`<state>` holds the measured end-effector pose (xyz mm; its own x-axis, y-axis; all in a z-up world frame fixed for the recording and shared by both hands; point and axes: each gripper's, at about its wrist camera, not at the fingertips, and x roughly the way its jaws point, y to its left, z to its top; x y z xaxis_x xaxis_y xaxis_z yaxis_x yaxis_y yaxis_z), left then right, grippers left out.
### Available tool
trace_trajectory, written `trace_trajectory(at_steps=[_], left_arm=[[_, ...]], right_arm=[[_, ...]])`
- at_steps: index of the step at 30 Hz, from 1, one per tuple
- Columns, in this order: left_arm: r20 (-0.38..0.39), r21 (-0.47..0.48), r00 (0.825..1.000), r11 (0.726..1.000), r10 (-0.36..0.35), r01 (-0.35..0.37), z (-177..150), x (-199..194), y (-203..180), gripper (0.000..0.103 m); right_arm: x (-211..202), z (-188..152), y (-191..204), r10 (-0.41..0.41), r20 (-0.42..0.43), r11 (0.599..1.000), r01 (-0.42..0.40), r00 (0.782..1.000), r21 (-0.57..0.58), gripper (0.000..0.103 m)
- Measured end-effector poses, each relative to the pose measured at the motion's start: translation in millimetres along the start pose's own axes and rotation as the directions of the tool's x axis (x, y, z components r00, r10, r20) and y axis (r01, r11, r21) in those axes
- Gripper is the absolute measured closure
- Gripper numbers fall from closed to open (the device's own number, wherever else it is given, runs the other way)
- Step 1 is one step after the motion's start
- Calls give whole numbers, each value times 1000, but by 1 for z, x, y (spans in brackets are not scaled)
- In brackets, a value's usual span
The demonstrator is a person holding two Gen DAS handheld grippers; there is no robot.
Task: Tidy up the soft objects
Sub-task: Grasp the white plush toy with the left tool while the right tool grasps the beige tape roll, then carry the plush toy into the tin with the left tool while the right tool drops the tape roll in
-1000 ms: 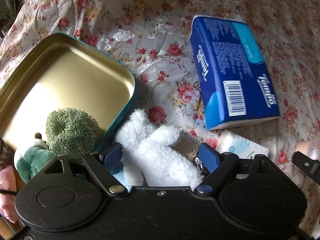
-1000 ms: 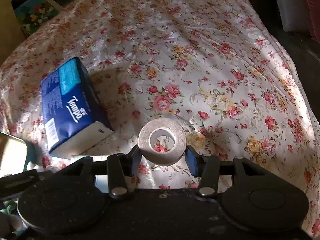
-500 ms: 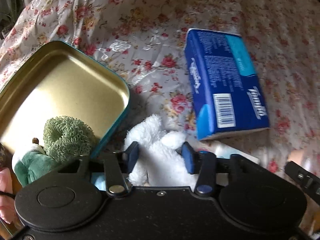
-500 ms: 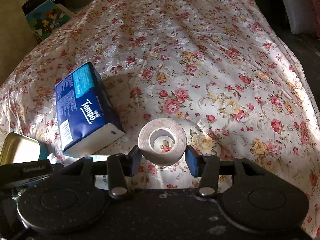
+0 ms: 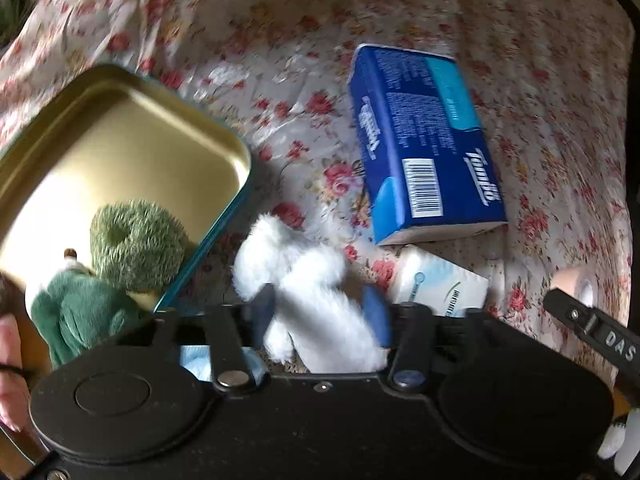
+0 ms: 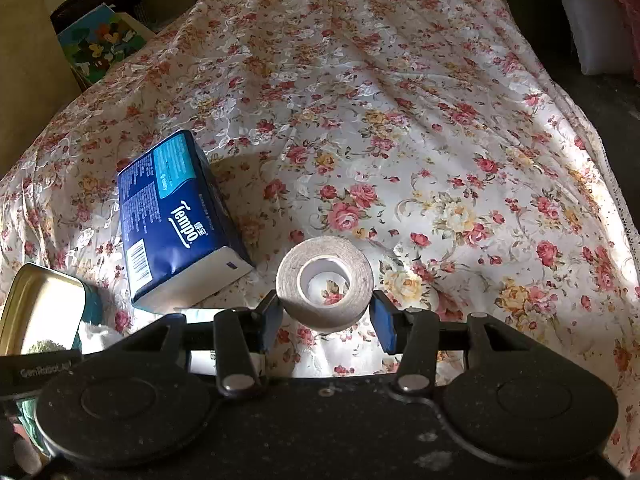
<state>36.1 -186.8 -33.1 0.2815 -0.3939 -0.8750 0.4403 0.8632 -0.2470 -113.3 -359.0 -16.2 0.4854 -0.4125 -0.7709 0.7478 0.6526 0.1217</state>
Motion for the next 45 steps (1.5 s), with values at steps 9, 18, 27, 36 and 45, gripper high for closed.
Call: trace_trajectory(at_steps=[9, 18, 27, 36, 45], left_arm=[[-4, -10, 999, 999, 47, -47, 1, 13, 1, 34], [-24, -50, 1000, 999, -8, 7, 0, 26, -1, 52], [66, 48, 996, 997, -61, 58, -3, -17, -11, 55], [193, 129, 981, 992, -35, 10, -5, -68, 8, 55], [250, 93, 967, 993, 42, -68, -9, -106, 67, 55]], right_arm=[[5, -1, 1, 8, -14, 1000, -8, 1000, -9, 56], [7, -1, -2, 18, -12, 1000, -18, 1000, 3, 56], [1, -2, 2, 35, 23, 999, -35, 999, -11, 56], [-4, -7, 13, 35, 53, 997, -32, 998, -67, 56], [-16, -16, 30, 32, 85, 989, -20, 996, -146, 56]])
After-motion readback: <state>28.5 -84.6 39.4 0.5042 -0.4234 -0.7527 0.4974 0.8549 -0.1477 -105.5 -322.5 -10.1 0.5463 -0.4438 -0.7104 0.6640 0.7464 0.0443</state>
